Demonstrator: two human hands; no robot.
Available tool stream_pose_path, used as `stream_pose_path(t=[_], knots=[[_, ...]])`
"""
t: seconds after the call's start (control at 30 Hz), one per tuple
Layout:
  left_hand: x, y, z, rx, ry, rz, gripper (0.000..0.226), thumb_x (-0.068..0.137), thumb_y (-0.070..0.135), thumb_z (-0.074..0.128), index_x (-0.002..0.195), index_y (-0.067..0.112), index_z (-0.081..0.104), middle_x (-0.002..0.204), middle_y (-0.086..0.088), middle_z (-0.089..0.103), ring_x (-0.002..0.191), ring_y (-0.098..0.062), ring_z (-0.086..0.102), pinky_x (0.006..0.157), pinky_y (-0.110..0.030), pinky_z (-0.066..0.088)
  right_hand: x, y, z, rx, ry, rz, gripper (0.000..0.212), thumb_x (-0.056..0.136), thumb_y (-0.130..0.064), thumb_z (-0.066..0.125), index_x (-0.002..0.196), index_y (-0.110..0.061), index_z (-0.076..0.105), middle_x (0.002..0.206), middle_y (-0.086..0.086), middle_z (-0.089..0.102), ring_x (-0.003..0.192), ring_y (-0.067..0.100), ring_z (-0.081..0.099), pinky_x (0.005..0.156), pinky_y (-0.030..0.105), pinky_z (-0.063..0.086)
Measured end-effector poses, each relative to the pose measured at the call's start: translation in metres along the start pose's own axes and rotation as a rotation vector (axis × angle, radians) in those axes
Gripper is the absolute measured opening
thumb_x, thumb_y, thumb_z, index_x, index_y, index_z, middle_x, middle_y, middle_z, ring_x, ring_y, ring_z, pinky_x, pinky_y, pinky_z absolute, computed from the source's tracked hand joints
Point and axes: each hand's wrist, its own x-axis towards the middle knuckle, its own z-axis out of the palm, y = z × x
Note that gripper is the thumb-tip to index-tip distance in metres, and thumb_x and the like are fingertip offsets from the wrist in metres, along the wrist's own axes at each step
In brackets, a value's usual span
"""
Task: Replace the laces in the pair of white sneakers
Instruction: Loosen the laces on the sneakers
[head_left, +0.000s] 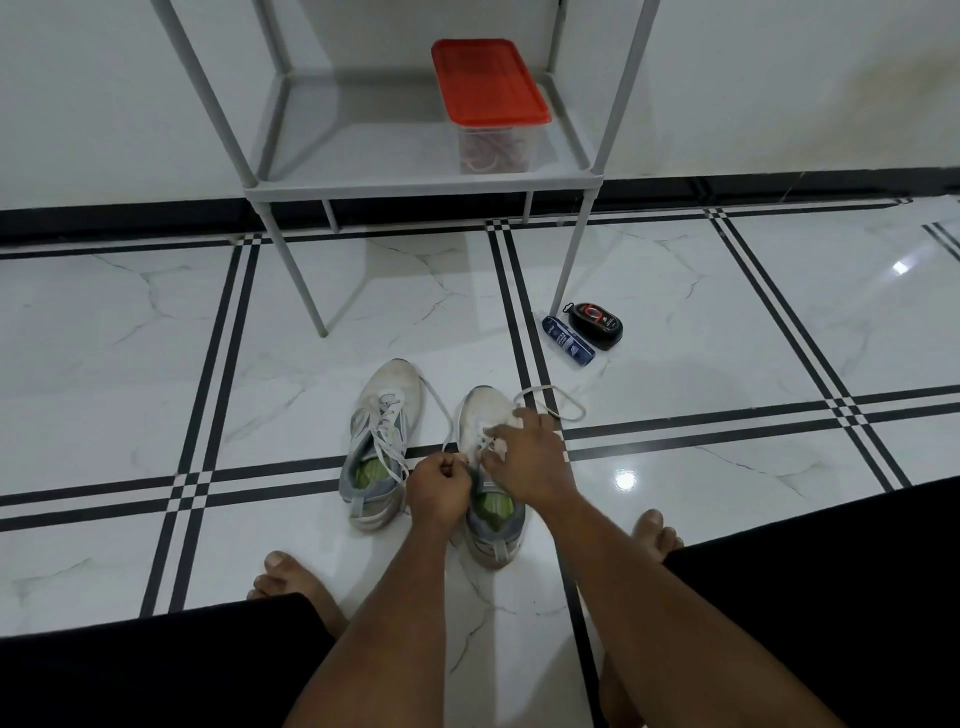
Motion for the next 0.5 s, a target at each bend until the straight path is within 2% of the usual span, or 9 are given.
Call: stream_pose_path(t=[0.07,0.17,0.23,0.3,0.33,0.4,0.43,0.5], knots=[[-0.002,0.001,0.001,-0.008,-0.004,0.002,0.014,0.094,0.024,0.065,0.092,0.020,0.078,0.084,0.006,0.071,0.085,-0.020,0.064,0.078,-0.026,0.044,-0.011,-0.001,0.012,-0.112,-0.042,-0.048,0.036,0.097,-0.041,0.062,0.130,-0.029,0.072,0.142,0.007,0.051,0.132,0.031,0.043,0.106,0.046,0.042],[-0.001,-0.003,0.002,0.000,-0.009,-0.004,0.013,0.094,0.026,0.066,0.090,0.021,0.077,0.086,0.003,0.074,0.085,-0.021,0.066,0.077,-0.027,0.046,-0.011,0.004,0.012,-0.078,0.074,-0.101,0.022,0.099,-0.034,0.062,0.109,-0.025,0.079,0.127,0.004,0.058,0.122,0.029,0.049,0.098,0.044,0.045],[-0.001,-0.005,0.002,0.008,-0.005,-0.001,0.014,0.094,0.027,0.066,0.087,0.021,0.077,0.086,0.002,0.074,0.084,-0.021,0.066,0.075,-0.027,0.045,0.000,0.005,0.000,0.104,0.106,-0.090,0.014,0.096,-0.029,0.068,0.094,-0.023,0.080,0.116,0.002,0.061,0.115,0.026,0.052,0.095,0.039,0.045],[-0.001,-0.003,0.001,-0.008,-0.007,-0.017,0.015,0.094,0.024,0.065,0.089,0.020,0.078,0.087,0.001,0.075,0.084,-0.021,0.064,0.075,-0.026,0.043,0.016,-0.002,-0.019,0.422,0.146,0.036,0.012,0.092,-0.023,0.067,0.088,-0.025,0.078,0.106,-0.002,0.064,0.108,0.020,0.057,0.097,0.036,0.047],[-0.001,-0.002,0.001,-0.016,-0.011,-0.026,0.014,0.094,0.023,0.066,0.092,0.019,0.079,0.089,0.000,0.075,0.084,-0.020,0.064,0.077,-0.026,0.043,0.025,-0.006,-0.029,0.557,0.241,0.117,0.013,0.092,-0.022,0.065,0.087,-0.026,0.076,0.103,-0.004,0.065,0.106,0.018,0.060,0.097,0.038,0.051],[-0.002,-0.002,0.002,-0.016,-0.017,-0.036,0.015,0.094,0.024,0.066,0.095,0.018,0.080,0.092,-0.001,0.076,0.088,-0.022,0.066,0.079,-0.026,0.046,0.040,-0.011,-0.049,0.658,0.482,0.279,0.015,0.094,-0.022,0.061,0.091,-0.028,0.075,0.107,-0.002,0.066,0.108,0.021,0.062,0.092,0.037,0.053],[-0.002,-0.002,0.002,-0.010,-0.016,-0.039,0.016,0.094,0.025,0.066,0.096,0.019,0.080,0.094,0.000,0.077,0.090,-0.022,0.067,0.080,-0.027,0.048,0.042,-0.012,-0.055,0.612,0.561,0.336,0.015,0.097,-0.022,0.060,0.101,-0.026,0.074,0.114,0.001,0.065,0.114,0.024,0.059,0.092,0.035,0.050],[-0.002,-0.001,0.001,-0.006,-0.018,-0.042,0.015,0.094,0.026,0.065,0.093,0.021,0.079,0.094,0.000,0.076,0.091,-0.022,0.067,0.081,-0.027,0.048,0.039,-0.009,-0.053,0.464,0.555,0.330,0.028,0.100,-0.028,0.063,0.128,-0.022,0.067,0.131,0.007,0.058,0.122,0.027,0.049,0.092,0.036,0.044]])
